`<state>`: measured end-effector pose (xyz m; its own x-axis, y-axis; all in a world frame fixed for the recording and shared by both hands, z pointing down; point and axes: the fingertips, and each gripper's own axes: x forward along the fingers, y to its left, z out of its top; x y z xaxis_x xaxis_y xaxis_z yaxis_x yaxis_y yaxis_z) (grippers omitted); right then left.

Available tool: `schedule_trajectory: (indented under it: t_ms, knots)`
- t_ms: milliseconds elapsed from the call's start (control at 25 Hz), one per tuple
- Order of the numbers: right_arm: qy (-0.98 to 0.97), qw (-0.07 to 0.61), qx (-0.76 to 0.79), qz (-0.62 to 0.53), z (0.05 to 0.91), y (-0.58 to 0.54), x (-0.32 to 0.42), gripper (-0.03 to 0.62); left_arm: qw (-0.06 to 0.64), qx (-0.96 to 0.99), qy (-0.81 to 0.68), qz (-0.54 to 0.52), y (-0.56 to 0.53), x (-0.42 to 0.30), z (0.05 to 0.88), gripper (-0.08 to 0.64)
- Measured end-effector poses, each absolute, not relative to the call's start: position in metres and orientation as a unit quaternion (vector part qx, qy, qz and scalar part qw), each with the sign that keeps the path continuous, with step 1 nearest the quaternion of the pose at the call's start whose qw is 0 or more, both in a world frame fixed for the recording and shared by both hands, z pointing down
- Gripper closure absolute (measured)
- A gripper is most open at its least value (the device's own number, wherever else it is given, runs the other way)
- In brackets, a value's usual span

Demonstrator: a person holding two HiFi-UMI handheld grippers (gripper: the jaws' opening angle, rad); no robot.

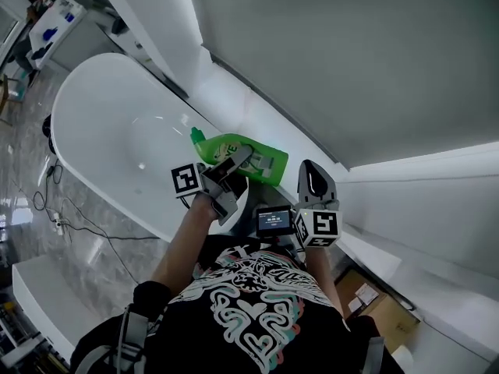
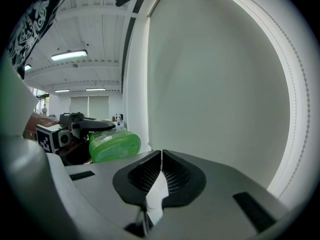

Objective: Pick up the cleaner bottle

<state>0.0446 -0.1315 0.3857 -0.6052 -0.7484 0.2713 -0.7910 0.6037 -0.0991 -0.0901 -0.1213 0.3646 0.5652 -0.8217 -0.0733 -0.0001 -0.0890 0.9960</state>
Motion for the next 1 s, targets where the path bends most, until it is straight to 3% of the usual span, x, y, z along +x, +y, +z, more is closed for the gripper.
schedule_trajectory:
  t_ms: [1000]
  knots:
    - [-0.895,0.098,0.426,0.092,0.387,-0.138,0.041,0.563,0.583,0.658,-0.323,-0.350,-0.122,-0.093,0.363,0.365]
